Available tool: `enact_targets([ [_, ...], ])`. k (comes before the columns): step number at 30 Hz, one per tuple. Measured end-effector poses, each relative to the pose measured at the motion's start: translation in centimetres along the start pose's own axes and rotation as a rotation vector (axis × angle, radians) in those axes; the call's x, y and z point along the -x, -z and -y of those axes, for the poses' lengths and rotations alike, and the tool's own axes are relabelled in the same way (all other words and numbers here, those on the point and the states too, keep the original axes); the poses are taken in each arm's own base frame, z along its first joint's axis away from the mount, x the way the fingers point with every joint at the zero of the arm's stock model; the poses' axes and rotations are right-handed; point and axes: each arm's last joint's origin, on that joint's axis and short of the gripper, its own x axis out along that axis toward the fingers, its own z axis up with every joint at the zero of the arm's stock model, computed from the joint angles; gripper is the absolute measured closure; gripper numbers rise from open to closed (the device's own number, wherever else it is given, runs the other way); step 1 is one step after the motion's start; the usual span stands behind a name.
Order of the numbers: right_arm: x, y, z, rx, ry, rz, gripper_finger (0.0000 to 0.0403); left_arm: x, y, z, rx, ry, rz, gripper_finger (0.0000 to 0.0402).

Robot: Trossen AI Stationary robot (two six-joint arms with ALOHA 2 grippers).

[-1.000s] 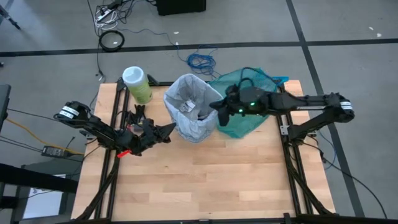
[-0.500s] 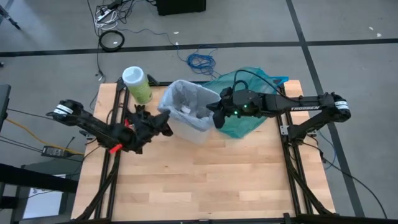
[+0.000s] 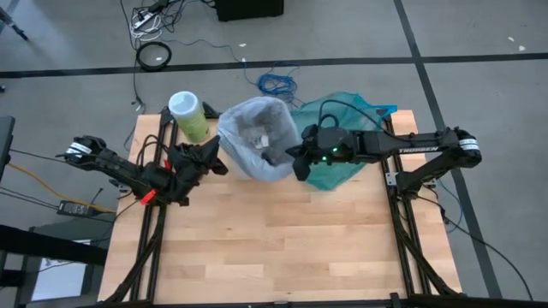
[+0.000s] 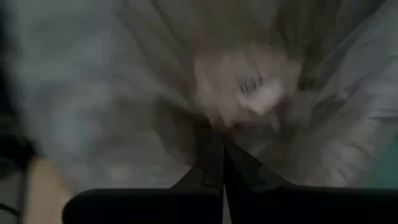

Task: Place trash/remove bag and relplace
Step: Remove the light blue trash bag from the trash bin

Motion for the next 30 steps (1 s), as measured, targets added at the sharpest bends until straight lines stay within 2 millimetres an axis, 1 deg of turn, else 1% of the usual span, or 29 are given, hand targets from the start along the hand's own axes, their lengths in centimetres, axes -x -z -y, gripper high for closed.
enact_targets([
  [3,1.2,-1.6,-0.4,-0.003,-0.008,0.074,0.0403,-0.1,-0.1,0.0,0.002,0.002,0.006,0.04],
  [6,2.1,-2.9,-0.8,0.05,-0.025,0.114,0.0403,-0.1,-0.1,0.0,0.001,0.0,0.01,0.04],
  [8,3.0,-3.6,-0.9,0.076,-0.034,0.137,0.0403,-0.1,-0.1,0.0,0.001,0.002,0.007,0.04],
  [9,3.2,-3.6,-0.8,0.08,-0.022,0.128,0.0402,-0.1,-0.1,0.0,0.001,0.003,0.005,0.04],
  [11,3.2,-3.1,-0.1,0.073,0.056,0.072,0.0398,0.0,0.0,-0.1,-0.009,0.003,-0.01,0.04],
  [13,2.6,-2.2,0.9,0.058,0.124,-0.017,0.0386,0.0,0.1,-0.2,-0.022,-0.004,-0.022,0.04],
  [14,2.3,-2.0,1.2,0.048,0.129,-0.046,0.0378,0.0,0.1,-0.2,-0.025,-0.006,-0.021,0.04],
  [17,2.2,-2.4,1.1,0.006,0.017,-0.067,0.0353,0.0,0.1,-0.3,-0.025,-0.012,-0.012,0.04],
  [20,2.4,-2.8,0.0,0.011,-0.078,-0.018,0.0339,0.0,0.1,-0.3,-0.03,-0.017,-0.012,0.04],
  [22,2.6,-3.0,-0.8,0.047,-0.104,0.041,0.0336,0.0,0.2,-0.4,-0.043,-0.025,-0.018,0.04],
  [24,2.8,-2.9,-1.4,0.097,-0.082,0.064,0.0336,0.0,0.2,-0.5,-0.052,-0.032,-0.021,0.04],
  [27,3.2,-1.7,-2.1,0.22,0.023,0.047,0.0336,0.0,0.2,-0.5,-0.053,-0.033,-0.021,0.04],
  [29,3.7,-1.0,-2.8,0.355,0.118,0.06,0.0336,0.0,0.3,-0.6,-0.061,-0.038,-0.025,0.04],
  [30,3.6,-0.6,-3.2,0.429,0.17,0.068,0.0336,0.0,0.3,-0.6,-0.064,-0.04,-0.026,0.04],
])
